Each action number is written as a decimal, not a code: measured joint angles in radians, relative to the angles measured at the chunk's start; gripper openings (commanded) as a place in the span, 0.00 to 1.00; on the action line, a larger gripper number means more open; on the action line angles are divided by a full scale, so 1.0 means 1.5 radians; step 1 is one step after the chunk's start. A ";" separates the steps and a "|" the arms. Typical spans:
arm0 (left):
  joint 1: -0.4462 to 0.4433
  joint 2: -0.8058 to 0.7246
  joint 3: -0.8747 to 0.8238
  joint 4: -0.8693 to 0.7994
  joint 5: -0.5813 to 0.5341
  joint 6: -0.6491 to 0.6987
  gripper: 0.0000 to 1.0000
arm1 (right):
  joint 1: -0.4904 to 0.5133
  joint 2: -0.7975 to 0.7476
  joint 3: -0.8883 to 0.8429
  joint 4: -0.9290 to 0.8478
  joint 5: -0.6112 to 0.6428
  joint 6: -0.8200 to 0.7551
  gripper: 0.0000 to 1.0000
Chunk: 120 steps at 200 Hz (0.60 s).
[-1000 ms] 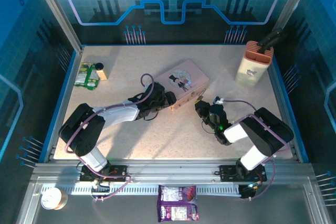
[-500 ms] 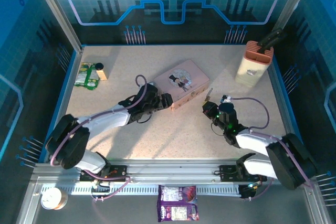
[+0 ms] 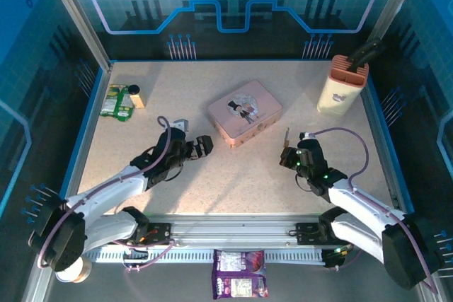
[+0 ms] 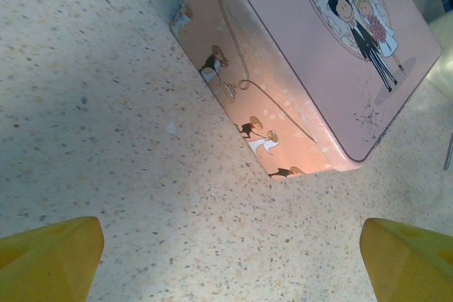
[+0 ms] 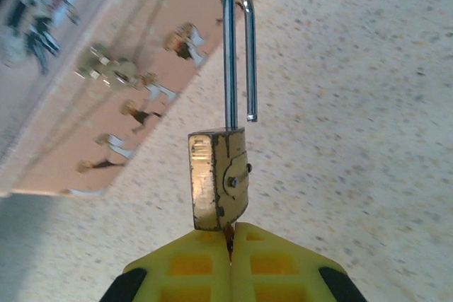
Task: Unlock the padlock with the key
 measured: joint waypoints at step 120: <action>0.044 -0.122 -0.057 -0.006 -0.049 0.030 0.98 | 0.046 0.090 0.075 -0.174 0.124 -0.078 0.00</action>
